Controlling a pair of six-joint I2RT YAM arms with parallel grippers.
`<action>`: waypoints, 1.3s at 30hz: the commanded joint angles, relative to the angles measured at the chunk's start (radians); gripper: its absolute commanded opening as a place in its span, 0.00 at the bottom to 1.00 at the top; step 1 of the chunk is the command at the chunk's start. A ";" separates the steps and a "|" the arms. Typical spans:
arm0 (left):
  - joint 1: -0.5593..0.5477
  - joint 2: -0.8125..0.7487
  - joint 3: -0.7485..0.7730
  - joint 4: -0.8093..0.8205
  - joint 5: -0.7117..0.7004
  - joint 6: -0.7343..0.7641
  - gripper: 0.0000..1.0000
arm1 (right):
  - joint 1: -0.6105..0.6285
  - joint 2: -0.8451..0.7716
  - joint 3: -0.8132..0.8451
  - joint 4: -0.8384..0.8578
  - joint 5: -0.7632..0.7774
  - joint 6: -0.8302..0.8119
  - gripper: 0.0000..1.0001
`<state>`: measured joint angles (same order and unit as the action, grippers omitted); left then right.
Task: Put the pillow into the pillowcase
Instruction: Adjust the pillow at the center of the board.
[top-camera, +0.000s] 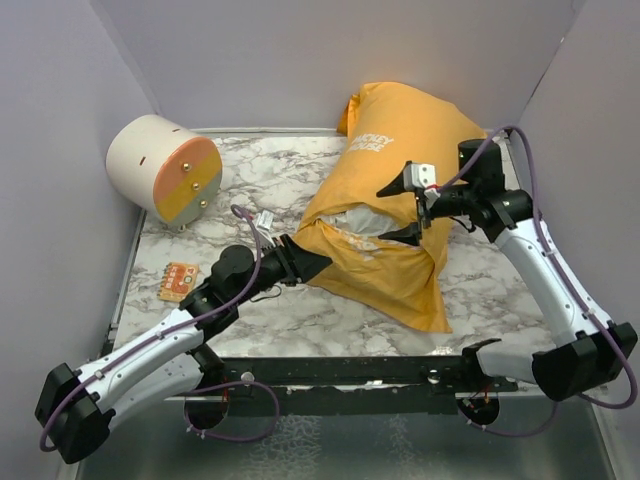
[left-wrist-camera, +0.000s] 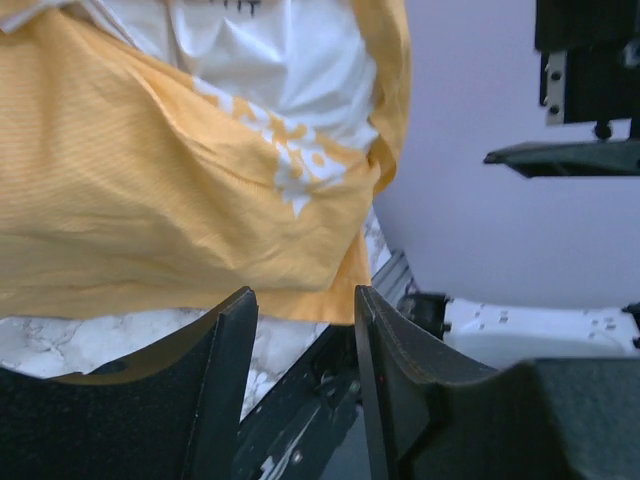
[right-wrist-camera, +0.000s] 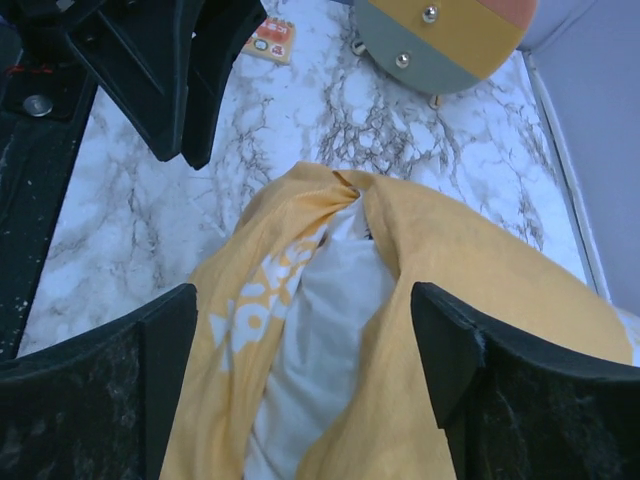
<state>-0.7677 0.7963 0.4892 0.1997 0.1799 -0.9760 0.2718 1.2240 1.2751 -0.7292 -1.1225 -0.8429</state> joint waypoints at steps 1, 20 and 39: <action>0.004 0.024 0.031 0.109 -0.200 -0.133 0.48 | 0.092 0.063 0.061 0.146 0.121 0.036 0.82; 0.020 0.394 0.138 0.178 -0.306 -0.100 0.35 | 0.236 0.219 0.030 0.290 0.587 0.085 0.75; -0.018 0.245 0.345 0.330 0.047 0.026 0.00 | 0.249 0.365 -0.315 0.248 0.701 0.114 0.17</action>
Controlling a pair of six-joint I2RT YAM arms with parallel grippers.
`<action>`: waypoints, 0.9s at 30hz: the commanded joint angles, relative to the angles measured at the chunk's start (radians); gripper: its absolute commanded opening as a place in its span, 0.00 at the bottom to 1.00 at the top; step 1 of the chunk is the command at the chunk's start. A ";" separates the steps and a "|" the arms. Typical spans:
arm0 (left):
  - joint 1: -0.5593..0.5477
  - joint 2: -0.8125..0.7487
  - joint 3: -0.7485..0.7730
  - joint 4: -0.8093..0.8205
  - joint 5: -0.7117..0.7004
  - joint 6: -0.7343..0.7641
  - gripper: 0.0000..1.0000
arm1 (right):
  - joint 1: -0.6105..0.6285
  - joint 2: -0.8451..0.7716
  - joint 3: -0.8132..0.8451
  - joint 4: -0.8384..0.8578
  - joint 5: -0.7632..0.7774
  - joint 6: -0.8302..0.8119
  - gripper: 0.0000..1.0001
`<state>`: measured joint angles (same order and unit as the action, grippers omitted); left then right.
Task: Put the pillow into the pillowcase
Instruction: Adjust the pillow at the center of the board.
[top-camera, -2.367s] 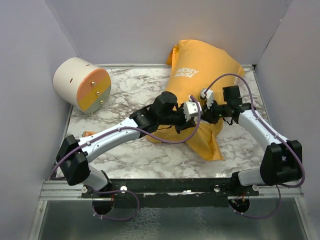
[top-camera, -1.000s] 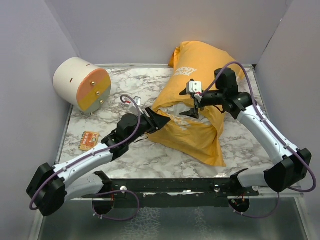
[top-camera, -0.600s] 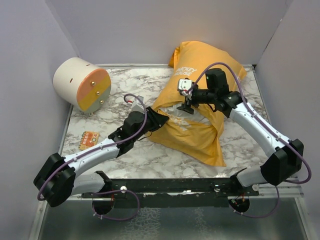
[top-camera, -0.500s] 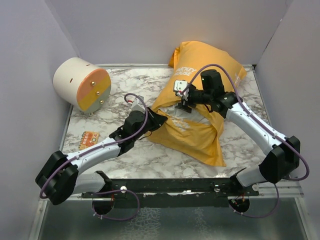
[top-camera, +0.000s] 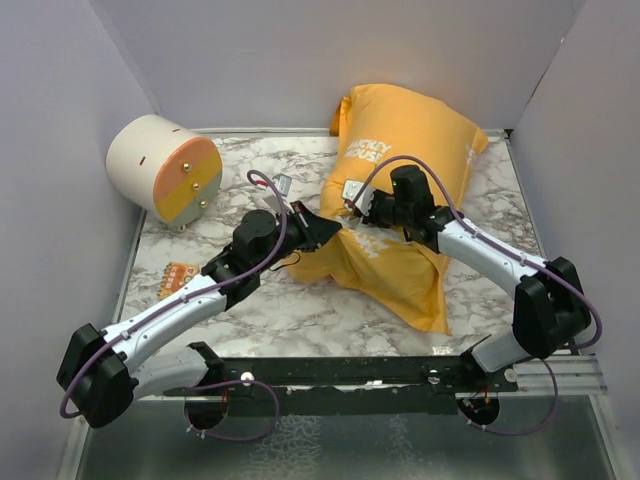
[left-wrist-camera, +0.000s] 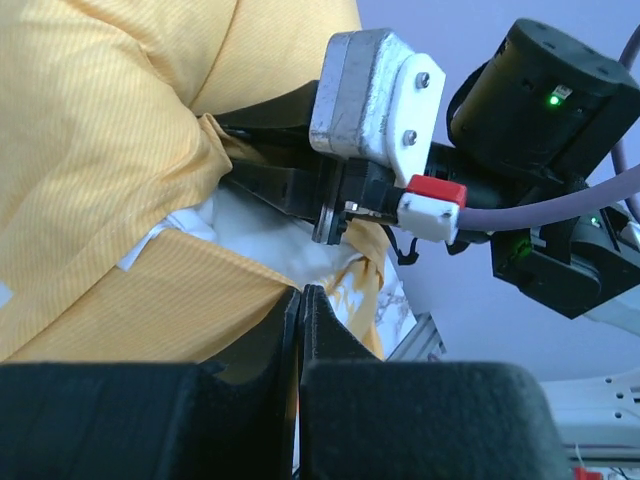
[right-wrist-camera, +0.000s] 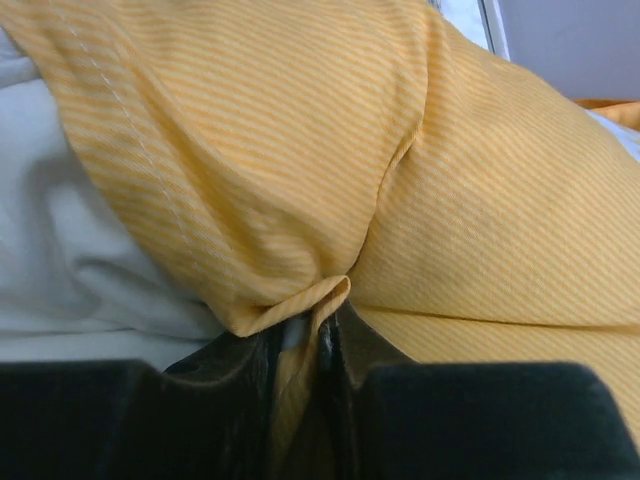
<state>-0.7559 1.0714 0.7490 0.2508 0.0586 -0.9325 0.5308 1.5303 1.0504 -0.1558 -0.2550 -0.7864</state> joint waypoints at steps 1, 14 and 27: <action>-0.030 -0.009 0.071 0.283 0.162 -0.013 0.00 | -0.012 0.035 -0.071 -0.376 -0.244 0.054 0.19; -0.029 -0.069 -0.131 0.238 0.112 0.070 0.51 | -0.043 -0.221 0.255 -0.598 -0.436 0.106 0.48; -0.027 -0.015 0.244 -0.347 0.177 0.970 0.73 | -0.043 -0.345 0.330 -1.014 -0.883 -0.372 0.80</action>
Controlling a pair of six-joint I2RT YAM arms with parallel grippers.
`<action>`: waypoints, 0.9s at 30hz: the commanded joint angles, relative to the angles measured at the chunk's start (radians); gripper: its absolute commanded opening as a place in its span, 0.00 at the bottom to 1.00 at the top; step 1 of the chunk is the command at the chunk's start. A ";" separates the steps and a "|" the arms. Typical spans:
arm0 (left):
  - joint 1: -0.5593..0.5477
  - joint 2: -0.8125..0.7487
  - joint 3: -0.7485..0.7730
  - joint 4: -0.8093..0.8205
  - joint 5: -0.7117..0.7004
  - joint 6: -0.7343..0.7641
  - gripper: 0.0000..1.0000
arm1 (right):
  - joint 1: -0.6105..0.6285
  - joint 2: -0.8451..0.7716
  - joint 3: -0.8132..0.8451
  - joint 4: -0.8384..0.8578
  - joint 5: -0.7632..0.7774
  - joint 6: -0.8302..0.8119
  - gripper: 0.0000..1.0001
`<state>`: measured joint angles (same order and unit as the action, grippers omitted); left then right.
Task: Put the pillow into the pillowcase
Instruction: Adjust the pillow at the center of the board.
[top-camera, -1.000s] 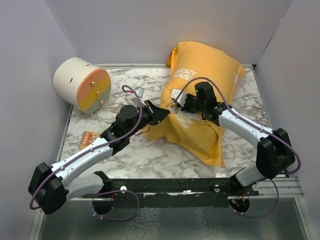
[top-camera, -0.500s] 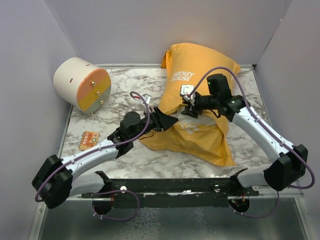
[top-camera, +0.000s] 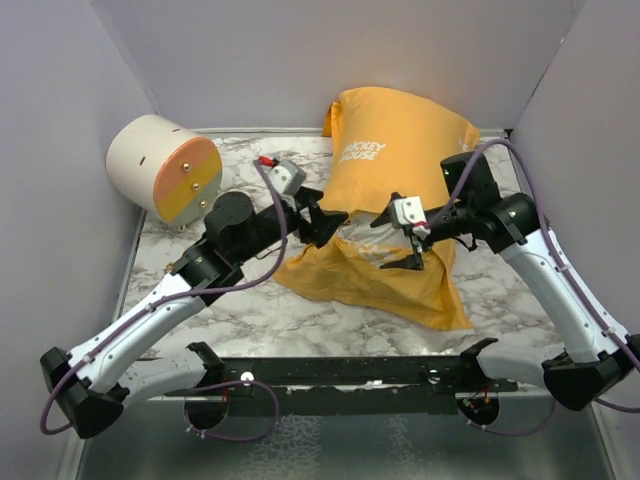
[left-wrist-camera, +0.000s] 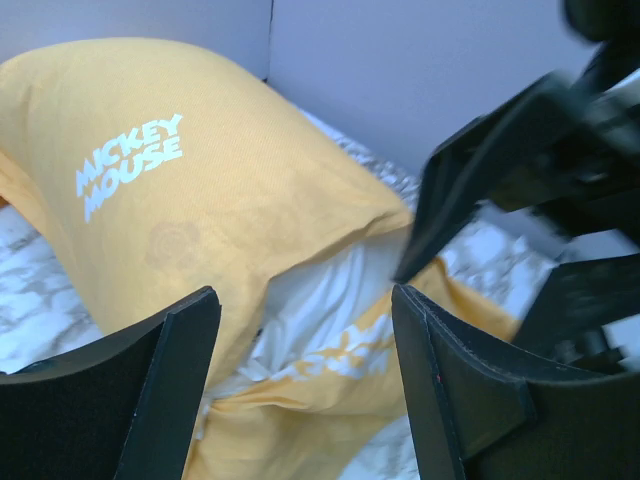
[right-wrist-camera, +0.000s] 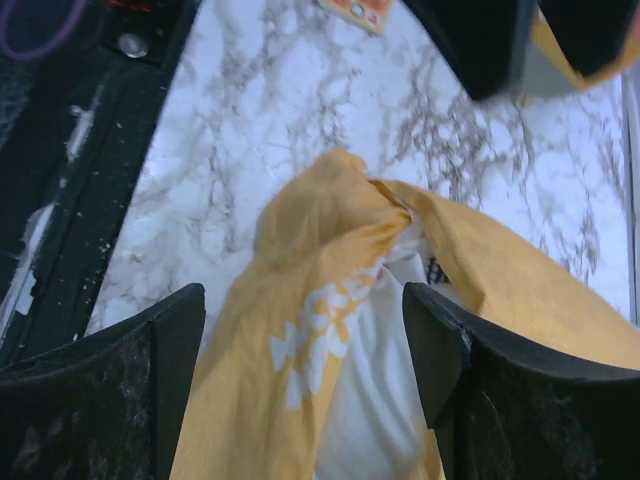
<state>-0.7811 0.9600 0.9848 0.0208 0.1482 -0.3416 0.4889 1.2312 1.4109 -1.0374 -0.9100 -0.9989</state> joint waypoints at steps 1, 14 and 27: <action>-0.001 0.114 -0.018 -0.061 0.112 0.440 0.74 | -0.001 -0.044 -0.066 -0.130 -0.288 -0.171 0.82; 0.077 0.391 -0.053 0.201 0.006 0.487 0.76 | 0.022 -0.031 -0.400 0.446 0.020 0.201 0.71; 0.110 0.499 -0.037 0.243 0.174 0.391 0.25 | 0.022 0.002 -0.241 0.314 0.000 0.186 0.72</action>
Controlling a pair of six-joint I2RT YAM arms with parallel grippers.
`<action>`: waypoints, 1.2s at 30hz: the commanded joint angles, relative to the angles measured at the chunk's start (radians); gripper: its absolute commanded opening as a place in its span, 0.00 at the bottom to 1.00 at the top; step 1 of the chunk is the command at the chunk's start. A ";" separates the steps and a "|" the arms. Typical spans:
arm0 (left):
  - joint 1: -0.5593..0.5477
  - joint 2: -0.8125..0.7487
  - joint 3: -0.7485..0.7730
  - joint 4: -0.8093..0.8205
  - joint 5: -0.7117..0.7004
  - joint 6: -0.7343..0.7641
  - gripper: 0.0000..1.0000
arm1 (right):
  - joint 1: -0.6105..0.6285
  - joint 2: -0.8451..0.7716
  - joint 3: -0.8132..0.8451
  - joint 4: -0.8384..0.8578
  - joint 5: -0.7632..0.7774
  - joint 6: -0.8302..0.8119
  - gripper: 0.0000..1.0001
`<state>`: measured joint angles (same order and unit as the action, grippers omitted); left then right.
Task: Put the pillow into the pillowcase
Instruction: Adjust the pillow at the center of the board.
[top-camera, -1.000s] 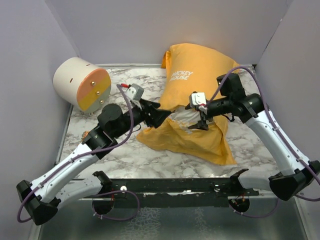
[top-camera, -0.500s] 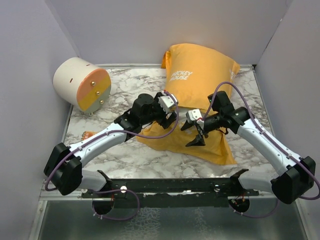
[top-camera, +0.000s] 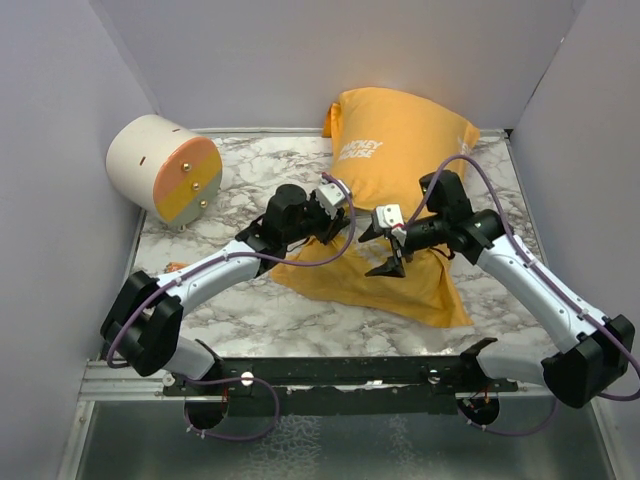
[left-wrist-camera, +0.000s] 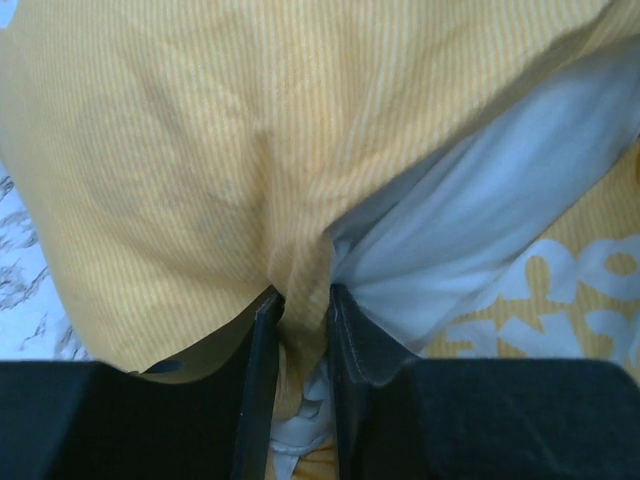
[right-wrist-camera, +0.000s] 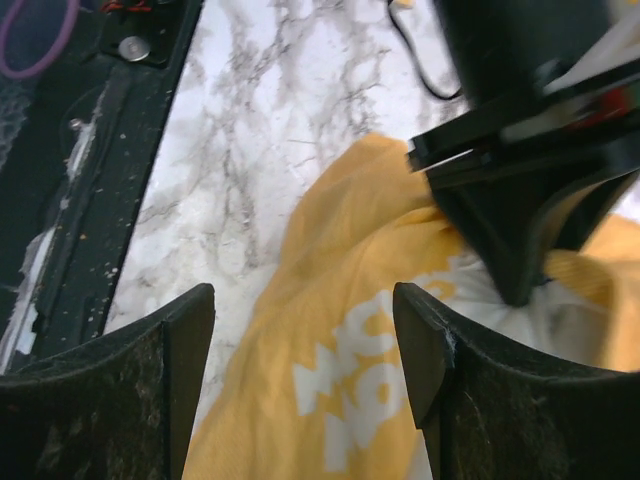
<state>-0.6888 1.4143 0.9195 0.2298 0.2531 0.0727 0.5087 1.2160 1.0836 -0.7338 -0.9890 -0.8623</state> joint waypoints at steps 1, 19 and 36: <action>0.019 0.049 0.029 0.042 0.082 -0.031 0.19 | 0.002 0.031 0.091 0.019 0.116 0.063 0.72; 0.035 0.094 -0.035 0.206 0.415 -0.298 0.00 | 0.002 0.039 0.135 -0.081 0.125 0.079 0.01; 0.003 0.190 0.071 0.032 0.446 -0.458 0.03 | -0.275 -0.095 0.002 0.268 0.680 0.248 0.01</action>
<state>-0.6765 1.6817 1.0447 0.3588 0.6697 -0.3401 0.3965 1.1862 1.1622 -0.7185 -0.5045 -0.6243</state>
